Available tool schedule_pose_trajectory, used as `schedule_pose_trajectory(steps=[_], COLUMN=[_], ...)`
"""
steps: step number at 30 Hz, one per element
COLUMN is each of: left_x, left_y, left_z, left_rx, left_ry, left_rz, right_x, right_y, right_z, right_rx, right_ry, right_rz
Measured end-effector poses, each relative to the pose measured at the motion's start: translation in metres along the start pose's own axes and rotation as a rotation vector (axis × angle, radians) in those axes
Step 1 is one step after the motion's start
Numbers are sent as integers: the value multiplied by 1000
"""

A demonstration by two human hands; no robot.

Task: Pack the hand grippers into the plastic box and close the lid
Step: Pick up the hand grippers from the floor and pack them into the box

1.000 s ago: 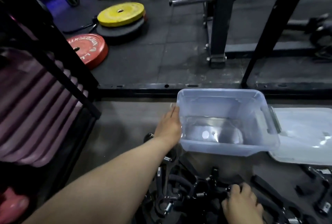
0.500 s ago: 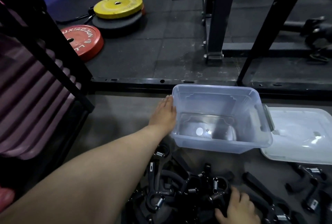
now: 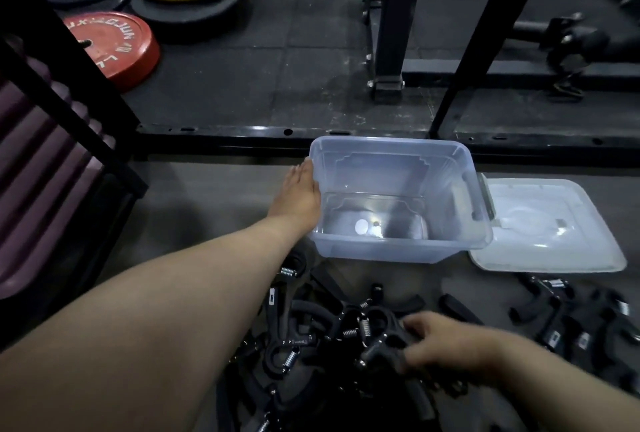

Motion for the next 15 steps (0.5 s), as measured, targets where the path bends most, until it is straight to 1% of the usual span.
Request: schedule_pose_trajectory(steps=[2,4,7,9,11,13,15], left_x=[1,1,-1,-1,1,4,7], left_y=[0,-2,-7,-8,-7,-5,-4], left_z=[-1,1,7,7,6,8,11], left_rx=[-2,-26,-75,-73,-61,-36,16], left_ry=[-6,2,27,31,23,9,16], left_rz=[16,30,57,75,68,61,73], right_x=[-34,-68,-117,-135,-141,-142,-139], right_y=[-12,-28,-54,-68,-82,-92,-102], right_z=[-16,-27,-32,-28,-15,5,34], right_rx=[-55,-51,74,153,221,332,412], right_ry=[-19,-69,-204,-251,-228,-165,-78], right_rz=[99,220,295,375,365,307,312])
Point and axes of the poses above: each hand's wrist, its own z-axis towards the middle knuckle, its own y-axis out of the palm, x = y × z, the point moved 1 cm from there along z, towards the middle knuckle, and after that the axes turned 5 degrees about -y, right-handed, at the moved point
